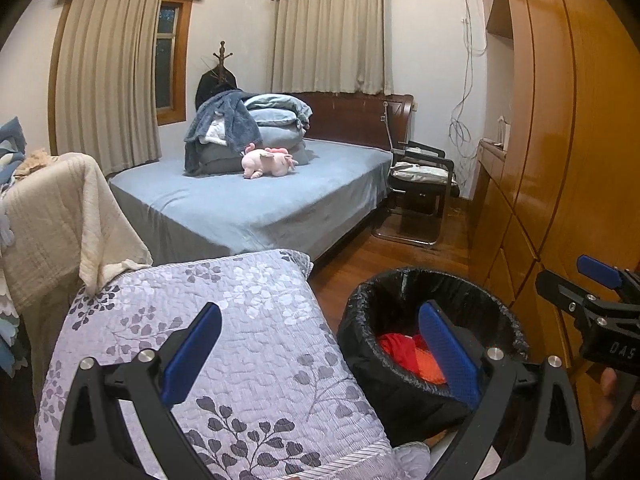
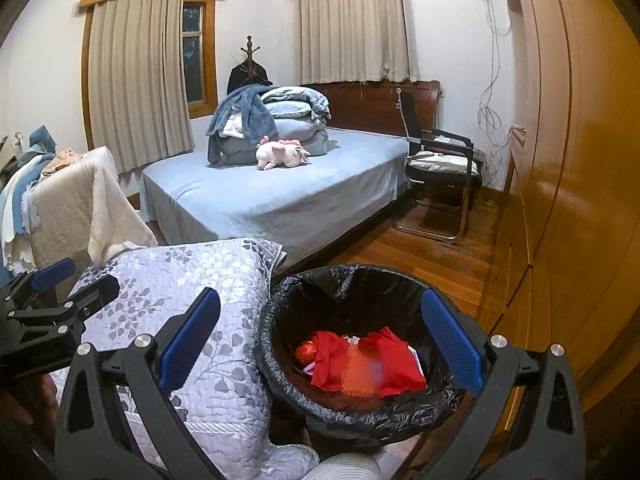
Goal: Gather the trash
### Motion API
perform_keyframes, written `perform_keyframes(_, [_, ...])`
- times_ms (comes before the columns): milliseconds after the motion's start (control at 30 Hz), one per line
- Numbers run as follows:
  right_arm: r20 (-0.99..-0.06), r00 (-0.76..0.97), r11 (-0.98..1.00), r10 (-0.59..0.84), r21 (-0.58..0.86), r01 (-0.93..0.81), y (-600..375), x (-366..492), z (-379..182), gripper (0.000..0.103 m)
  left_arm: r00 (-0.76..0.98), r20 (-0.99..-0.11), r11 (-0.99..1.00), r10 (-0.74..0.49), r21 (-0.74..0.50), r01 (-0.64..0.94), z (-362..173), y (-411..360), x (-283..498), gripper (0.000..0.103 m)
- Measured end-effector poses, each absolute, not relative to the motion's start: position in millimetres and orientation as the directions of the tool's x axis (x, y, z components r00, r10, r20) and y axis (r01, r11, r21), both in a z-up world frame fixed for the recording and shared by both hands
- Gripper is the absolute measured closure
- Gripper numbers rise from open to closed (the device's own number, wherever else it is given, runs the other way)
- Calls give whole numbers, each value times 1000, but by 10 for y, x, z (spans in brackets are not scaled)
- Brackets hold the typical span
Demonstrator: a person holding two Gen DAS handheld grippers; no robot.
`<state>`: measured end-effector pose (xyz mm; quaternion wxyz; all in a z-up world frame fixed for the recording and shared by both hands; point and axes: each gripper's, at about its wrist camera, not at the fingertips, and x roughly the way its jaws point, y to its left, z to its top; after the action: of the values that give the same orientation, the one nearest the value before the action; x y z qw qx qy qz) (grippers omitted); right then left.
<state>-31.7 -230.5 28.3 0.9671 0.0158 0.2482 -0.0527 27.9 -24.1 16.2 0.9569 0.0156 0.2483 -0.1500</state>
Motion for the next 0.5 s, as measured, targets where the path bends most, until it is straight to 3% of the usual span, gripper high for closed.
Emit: perform_keyframes(500, [-481, 872, 994, -94, 6, 111, -2280, -335, 287, 5, 838, -470, 955, -278, -44, 292, 200, -210, 211, 6])
